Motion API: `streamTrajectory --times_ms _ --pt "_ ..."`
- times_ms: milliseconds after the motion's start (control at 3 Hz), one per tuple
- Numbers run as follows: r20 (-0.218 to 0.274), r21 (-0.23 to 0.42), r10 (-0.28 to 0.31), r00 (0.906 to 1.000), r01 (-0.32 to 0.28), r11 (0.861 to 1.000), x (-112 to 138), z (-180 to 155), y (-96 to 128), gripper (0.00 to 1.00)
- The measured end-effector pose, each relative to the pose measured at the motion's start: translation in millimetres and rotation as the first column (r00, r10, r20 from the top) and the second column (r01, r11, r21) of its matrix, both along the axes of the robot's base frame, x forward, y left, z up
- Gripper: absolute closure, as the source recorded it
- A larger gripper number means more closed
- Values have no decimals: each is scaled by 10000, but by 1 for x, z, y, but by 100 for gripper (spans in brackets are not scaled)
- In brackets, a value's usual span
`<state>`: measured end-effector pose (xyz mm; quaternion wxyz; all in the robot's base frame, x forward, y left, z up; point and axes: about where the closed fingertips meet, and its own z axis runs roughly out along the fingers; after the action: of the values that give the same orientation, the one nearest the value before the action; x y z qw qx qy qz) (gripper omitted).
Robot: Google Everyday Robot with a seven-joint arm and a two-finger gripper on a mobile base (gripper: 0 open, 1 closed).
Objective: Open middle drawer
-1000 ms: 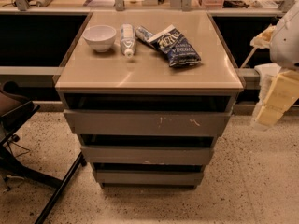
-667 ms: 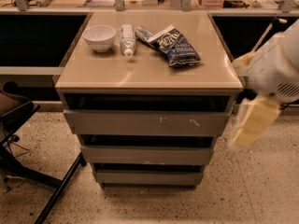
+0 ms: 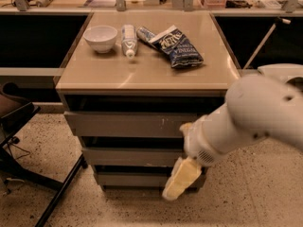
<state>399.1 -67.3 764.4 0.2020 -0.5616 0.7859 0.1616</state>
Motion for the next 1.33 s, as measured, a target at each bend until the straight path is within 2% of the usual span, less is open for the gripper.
streamTrajectory --times_ms 333,667,1000,1333 --pt "-659 -91 175 9977 -181 9998 -20 -81 44 0" --pt "-368 -34 -198 9991 197 9998 -16 -91 45 0" --pt "-539 -104 -582 9968 578 9983 -14 -114 40 0" --pt "-993 -470 -1812 9784 1773 9830 -8 -181 14 0"
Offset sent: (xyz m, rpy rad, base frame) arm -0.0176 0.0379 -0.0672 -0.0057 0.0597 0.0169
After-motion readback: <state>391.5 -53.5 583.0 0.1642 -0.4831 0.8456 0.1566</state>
